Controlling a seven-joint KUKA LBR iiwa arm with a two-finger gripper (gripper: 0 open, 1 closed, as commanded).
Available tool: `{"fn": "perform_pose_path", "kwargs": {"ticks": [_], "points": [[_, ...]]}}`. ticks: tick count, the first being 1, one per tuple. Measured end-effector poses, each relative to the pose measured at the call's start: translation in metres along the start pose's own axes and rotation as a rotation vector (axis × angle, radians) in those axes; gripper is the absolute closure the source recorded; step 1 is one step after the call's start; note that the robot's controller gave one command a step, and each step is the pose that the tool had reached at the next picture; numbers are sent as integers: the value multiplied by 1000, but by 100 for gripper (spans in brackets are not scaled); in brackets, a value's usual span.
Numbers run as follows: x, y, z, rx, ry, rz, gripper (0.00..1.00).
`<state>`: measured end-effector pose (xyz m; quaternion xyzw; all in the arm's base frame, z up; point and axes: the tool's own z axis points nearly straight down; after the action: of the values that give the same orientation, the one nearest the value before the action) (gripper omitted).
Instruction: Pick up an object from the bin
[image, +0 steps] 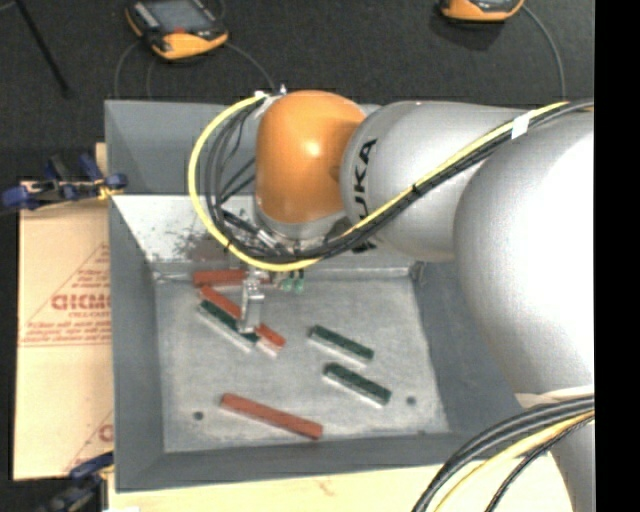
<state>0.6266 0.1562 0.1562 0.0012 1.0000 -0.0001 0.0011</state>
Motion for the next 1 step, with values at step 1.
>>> {"fn": "perform_pose_path", "kwargs": {"ticks": [1], "points": [[-5, -21, 35, -3, -12, 5, 0]]}}
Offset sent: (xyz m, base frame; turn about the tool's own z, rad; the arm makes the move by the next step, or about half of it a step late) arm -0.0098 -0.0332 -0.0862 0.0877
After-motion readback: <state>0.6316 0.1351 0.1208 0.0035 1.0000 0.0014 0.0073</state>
